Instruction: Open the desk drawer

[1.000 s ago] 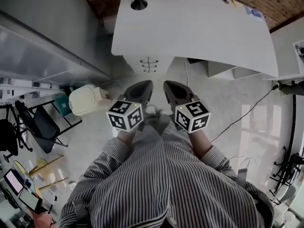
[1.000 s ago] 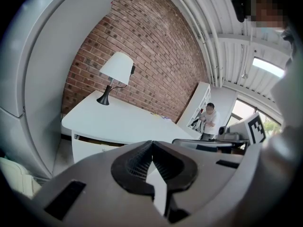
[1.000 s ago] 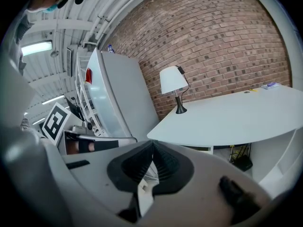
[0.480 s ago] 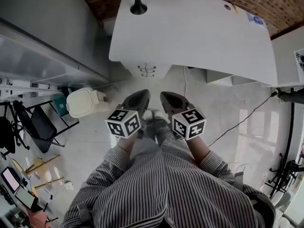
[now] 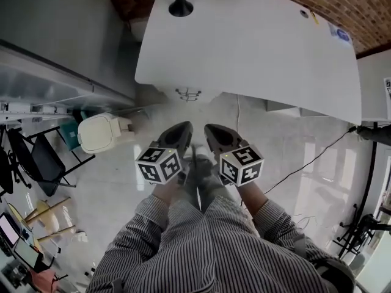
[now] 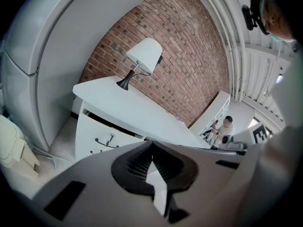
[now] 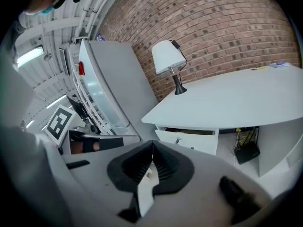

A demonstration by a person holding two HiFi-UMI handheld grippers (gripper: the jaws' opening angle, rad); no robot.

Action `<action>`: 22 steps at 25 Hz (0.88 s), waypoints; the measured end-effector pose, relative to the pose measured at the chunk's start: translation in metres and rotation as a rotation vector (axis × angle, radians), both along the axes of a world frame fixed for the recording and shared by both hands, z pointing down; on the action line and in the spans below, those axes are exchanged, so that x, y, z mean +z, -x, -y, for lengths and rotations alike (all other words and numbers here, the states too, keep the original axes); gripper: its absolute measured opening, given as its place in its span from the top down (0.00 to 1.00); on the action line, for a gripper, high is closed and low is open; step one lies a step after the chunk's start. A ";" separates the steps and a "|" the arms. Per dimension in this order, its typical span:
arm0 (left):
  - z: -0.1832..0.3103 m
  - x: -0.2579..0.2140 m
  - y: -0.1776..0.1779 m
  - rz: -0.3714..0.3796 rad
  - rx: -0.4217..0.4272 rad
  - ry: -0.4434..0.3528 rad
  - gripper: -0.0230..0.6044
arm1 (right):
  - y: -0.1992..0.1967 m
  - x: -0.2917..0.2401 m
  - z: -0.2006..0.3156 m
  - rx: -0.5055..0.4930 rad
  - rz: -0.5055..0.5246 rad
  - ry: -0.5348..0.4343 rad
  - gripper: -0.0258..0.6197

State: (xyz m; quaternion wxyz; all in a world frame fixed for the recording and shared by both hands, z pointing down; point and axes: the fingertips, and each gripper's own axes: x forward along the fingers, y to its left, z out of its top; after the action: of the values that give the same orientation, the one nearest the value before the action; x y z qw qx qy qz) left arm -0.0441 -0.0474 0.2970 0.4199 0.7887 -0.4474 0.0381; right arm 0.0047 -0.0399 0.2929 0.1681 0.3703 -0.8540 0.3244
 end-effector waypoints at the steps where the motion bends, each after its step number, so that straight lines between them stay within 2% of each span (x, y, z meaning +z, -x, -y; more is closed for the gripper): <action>1: 0.003 0.007 0.002 -0.004 -0.008 0.006 0.94 | 0.000 0.007 0.004 0.006 0.001 0.007 0.93; 8: 0.021 0.058 0.007 -0.037 -0.043 0.050 0.94 | 0.005 0.059 0.025 0.065 0.022 0.056 0.93; 22: 0.043 0.148 0.020 -0.096 -0.132 0.116 0.94 | 0.015 0.157 0.033 0.111 0.050 0.197 0.93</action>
State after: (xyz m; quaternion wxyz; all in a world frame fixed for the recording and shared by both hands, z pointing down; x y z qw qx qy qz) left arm -0.0645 -0.0908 0.4452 0.4875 0.7327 -0.4749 -0.0019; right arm -0.0098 -0.0727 0.4504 0.1640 0.3905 -0.8002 0.4247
